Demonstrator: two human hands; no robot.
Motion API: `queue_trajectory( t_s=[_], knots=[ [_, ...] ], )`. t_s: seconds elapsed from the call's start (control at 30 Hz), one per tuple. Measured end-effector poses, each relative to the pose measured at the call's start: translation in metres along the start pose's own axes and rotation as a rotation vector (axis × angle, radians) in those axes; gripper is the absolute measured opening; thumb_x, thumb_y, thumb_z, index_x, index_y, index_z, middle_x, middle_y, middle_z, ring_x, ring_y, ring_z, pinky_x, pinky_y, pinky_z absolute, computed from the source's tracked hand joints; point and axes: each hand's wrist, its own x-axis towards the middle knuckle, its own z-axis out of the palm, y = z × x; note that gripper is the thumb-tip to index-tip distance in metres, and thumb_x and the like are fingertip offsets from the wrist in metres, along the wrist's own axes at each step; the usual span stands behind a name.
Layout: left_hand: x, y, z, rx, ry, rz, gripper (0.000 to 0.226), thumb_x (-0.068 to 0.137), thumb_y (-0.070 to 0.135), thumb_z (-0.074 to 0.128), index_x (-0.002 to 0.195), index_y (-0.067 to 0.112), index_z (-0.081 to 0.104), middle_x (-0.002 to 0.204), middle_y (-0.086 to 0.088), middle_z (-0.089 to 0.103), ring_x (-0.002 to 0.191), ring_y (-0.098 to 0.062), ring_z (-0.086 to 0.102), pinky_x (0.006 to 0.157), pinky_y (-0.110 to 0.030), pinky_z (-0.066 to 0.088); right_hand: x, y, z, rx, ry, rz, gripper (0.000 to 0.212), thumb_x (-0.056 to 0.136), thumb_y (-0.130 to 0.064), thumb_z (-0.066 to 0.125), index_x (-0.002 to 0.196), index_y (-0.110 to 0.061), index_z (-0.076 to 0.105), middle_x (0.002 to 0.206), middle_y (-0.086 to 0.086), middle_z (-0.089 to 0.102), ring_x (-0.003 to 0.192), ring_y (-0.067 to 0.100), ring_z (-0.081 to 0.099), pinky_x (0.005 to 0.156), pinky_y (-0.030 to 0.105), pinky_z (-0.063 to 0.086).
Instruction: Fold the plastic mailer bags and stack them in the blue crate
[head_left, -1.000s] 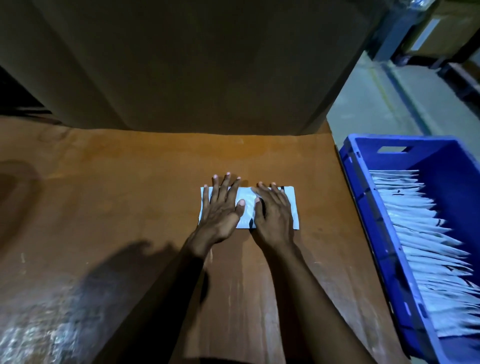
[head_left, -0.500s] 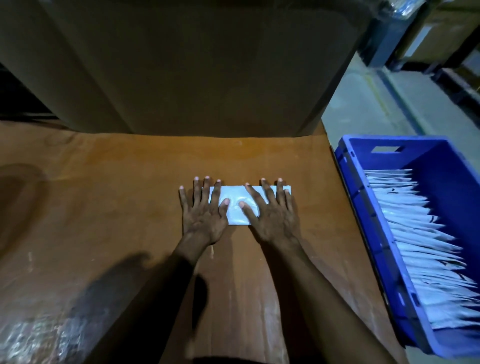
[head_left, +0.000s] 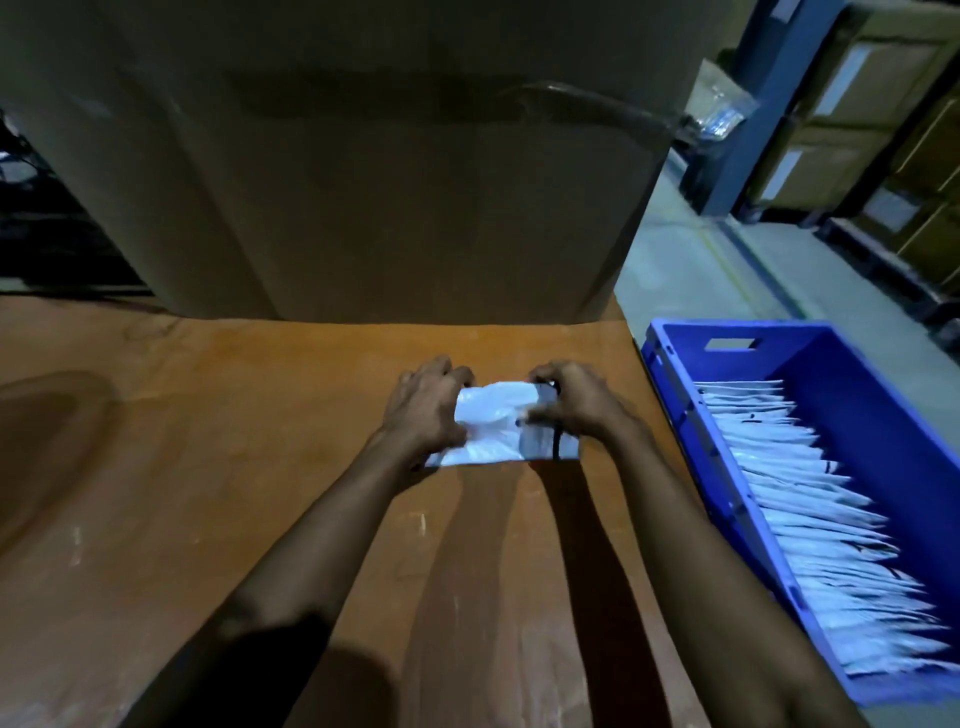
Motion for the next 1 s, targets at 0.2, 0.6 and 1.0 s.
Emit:
queue_trajectory(
  t_s=[0.2,0.6,1.0],
  knots=[
    [-0.028,0.017,0.028,0.03,0.379,0.128,0.055,0.07,-0.001,0.064,0.123,0.013,0.064,0.116,-0.011,0.062,0.109,-0.035,0.059,0.093,-0.046,0.044,-0.035,0.026,0.017,-0.206,0.573,-0.337,0.024,0.08,-0.009,0.076,0.1,-0.022,0.079,0.099,-0.001,0.066,0.098,0.021,0.06,0.091,0.037,0.038],
    [-0.045,0.042,0.084,-0.005,0.127,0.138,0.057,0.106,0.027,0.028,0.159,0.008,0.037,0.168,-0.011,0.031,0.158,-0.029,0.02,0.127,-0.046,0.02,-0.06,0.011,0.105,-0.149,0.62,-0.103,0.022,0.093,-0.027,0.065,0.104,-0.019,0.082,0.113,0.004,0.076,0.105,0.025,0.067,0.095,0.037,0.047],
    [-0.037,0.052,0.088,0.08,-0.221,-0.031,0.079,0.093,0.042,-0.004,0.165,0.023,0.023,0.173,0.007,0.013,0.161,-0.023,0.002,0.128,-0.047,0.007,-0.062,0.01,0.124,-0.235,0.514,0.057,0.03,0.096,-0.029,0.061,0.116,-0.019,0.08,0.124,0.003,0.075,0.123,0.025,0.066,0.11,0.039,0.046]
  ],
)
